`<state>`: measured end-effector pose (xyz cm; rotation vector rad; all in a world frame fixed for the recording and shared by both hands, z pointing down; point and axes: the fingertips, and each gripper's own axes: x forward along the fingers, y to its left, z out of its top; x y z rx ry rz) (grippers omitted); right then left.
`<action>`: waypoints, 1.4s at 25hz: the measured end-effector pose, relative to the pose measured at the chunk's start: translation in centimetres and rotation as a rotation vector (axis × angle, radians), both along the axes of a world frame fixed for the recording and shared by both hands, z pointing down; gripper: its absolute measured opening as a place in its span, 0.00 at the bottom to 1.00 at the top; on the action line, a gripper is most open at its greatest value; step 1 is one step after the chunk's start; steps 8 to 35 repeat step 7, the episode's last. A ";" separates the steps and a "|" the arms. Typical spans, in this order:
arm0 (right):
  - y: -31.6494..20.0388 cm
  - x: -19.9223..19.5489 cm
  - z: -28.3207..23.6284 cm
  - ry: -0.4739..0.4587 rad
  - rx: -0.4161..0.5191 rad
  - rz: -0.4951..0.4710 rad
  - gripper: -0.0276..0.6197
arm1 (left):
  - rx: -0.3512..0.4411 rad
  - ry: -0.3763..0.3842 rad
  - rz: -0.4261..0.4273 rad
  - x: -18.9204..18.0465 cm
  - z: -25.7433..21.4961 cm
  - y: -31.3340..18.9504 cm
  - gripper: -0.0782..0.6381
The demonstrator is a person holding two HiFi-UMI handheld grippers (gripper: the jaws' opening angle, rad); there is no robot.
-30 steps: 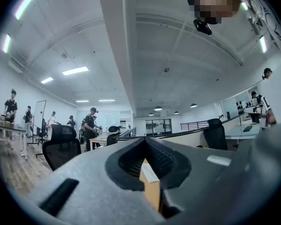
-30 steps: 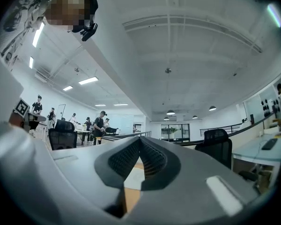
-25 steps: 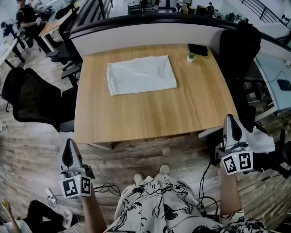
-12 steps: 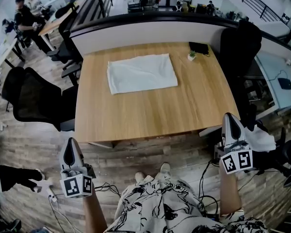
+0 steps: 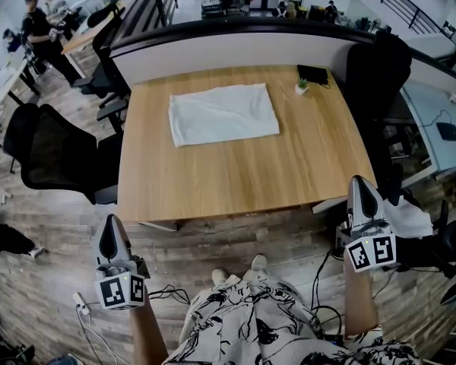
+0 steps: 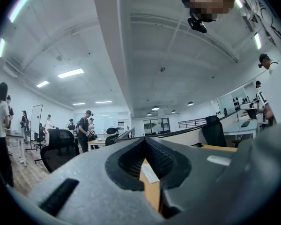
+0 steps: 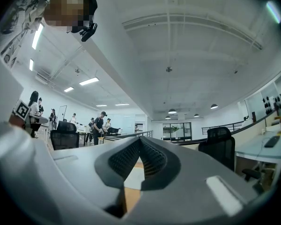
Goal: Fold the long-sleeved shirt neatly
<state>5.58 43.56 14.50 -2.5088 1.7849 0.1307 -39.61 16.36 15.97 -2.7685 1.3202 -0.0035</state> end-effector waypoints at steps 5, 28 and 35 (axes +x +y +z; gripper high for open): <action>-0.3 -0.1 -0.2 0.000 0.002 -0.003 0.05 | 0.000 -0.004 0.000 0.0 -0.2 -0.2 0.11; -0.4 -0.1 -0.2 -0.001 0.002 -0.003 0.05 | 0.002 -0.006 0.000 -0.1 -0.2 -0.3 0.11; -0.4 -0.1 -0.2 -0.001 0.002 -0.003 0.05 | 0.002 -0.006 0.000 -0.1 -0.2 -0.3 0.11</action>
